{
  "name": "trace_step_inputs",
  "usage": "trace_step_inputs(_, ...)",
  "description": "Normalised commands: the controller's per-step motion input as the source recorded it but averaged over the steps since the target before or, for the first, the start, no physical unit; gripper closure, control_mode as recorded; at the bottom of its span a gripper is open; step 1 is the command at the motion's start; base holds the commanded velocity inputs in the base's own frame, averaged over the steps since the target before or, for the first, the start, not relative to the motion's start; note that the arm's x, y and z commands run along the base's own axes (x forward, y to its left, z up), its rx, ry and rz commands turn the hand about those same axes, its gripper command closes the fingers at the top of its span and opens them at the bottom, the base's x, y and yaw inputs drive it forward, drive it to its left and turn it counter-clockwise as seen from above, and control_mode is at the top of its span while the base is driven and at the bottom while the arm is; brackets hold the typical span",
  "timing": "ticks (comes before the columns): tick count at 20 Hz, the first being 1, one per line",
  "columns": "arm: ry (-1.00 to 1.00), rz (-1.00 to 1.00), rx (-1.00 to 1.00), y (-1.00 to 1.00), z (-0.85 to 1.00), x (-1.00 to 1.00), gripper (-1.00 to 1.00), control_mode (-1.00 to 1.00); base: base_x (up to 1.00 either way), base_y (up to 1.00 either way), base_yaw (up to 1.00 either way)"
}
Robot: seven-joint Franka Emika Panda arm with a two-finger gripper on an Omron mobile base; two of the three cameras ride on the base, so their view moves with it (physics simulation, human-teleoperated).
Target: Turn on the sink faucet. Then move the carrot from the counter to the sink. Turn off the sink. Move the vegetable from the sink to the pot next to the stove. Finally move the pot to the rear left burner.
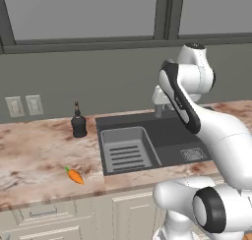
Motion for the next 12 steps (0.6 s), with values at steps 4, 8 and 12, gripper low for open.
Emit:
trace_step_inputs(4, -0.01, 0.00, 0.01, -0.13, 0.00, -0.02, -1.00, 1.00, -0.03, -0.12, 0.00)
trace_step_inputs(8, 0.00, 0.00, 0.00, 0.00, 0.00, 0.00, -1.00, 1.00, -0.07, -0.55, -0.01)
trace_step_inputs(12, 0.00, 0.00, 0.00, 0.00, 0.00, 0.00, -1.00, 1.00, 0.00, -0.39, -0.02)
